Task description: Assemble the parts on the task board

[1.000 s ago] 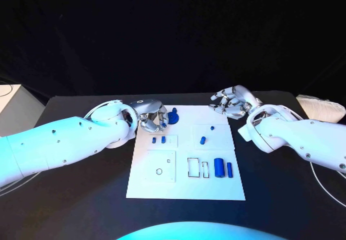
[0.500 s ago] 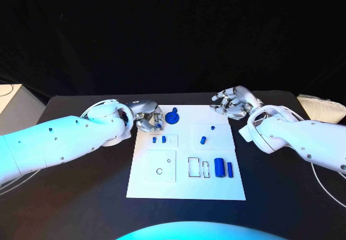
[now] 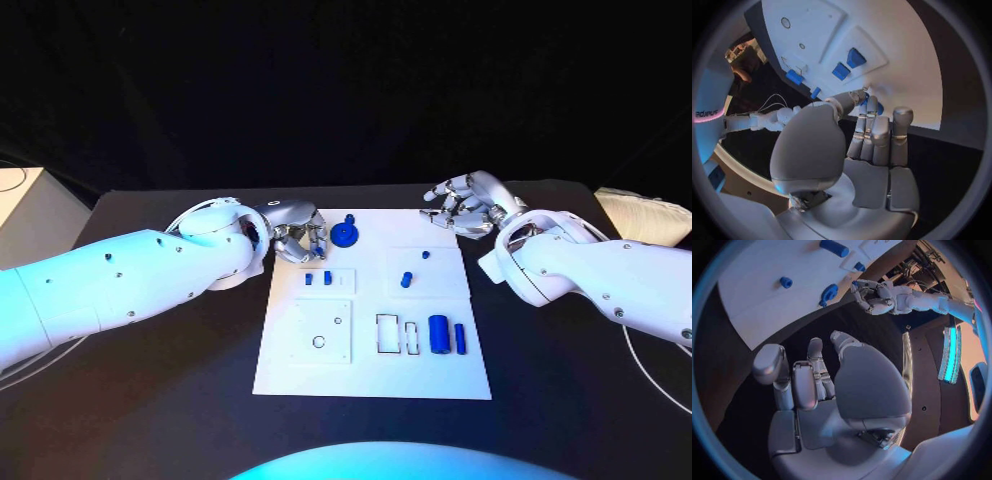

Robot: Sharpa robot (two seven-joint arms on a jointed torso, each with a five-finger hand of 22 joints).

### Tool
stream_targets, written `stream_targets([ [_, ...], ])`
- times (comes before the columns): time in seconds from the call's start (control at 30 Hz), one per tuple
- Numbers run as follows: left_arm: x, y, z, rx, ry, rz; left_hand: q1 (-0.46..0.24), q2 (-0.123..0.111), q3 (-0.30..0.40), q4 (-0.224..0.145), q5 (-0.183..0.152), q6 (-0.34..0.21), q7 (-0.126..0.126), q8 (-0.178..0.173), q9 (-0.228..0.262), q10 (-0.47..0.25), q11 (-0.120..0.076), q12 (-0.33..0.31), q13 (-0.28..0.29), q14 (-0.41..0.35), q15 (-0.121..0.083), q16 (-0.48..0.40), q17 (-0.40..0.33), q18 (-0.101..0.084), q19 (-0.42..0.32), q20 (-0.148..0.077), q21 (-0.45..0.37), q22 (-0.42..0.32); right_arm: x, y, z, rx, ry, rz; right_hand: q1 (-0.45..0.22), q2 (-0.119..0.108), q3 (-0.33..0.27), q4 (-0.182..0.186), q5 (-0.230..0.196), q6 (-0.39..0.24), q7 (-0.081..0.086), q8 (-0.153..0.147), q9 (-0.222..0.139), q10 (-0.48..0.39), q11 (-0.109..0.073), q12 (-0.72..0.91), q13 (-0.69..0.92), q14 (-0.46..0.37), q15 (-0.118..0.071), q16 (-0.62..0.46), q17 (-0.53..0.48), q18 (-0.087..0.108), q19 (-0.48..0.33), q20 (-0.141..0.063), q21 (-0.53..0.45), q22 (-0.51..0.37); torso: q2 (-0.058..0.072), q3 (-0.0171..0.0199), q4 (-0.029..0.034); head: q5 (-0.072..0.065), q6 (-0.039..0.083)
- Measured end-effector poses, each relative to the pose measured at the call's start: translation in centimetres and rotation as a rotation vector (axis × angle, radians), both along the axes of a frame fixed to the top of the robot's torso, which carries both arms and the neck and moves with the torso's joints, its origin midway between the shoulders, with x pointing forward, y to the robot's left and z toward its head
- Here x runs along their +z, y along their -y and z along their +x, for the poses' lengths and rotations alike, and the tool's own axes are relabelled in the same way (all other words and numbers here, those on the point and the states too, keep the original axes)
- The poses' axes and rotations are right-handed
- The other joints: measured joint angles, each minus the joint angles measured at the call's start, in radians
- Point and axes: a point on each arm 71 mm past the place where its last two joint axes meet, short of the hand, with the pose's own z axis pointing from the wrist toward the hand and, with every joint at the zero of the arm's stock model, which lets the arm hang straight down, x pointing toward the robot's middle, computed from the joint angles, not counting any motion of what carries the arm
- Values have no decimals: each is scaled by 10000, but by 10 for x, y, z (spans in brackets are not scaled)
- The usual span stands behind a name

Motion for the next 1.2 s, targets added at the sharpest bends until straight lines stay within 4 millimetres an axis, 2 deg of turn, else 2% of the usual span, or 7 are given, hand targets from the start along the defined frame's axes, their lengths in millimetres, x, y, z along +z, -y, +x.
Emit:
stream_targets([
  [0.63,-8,5,0,-75,-158,117,0,-1,0,0,0,14,16,-49,-5,32,33,1,1,0,0,0,11,0,0,0,0,-1,0,0,0,4,-2,2,-40,-40,69,13,0,-14,-14,0,-1,0,0,-41,-71,0,0,0,-2,-1,0,0,-49,-27,-6,-14,9,0,-56],
  [1.2,-10,7,1,-108,-221,177,0,-2,-55,-55,-1,109,-5,-10,27,146,-8,-42,15,-1,0,38,56,0,0,0,0,44,0,0,0,1,-4,1,-40,-40,68,13,0,-16,-15,0,6,0,0,-41,-71,0,0,0,-3,0,0,0,-49,-27,-5,-8,9,-11,-96],
])
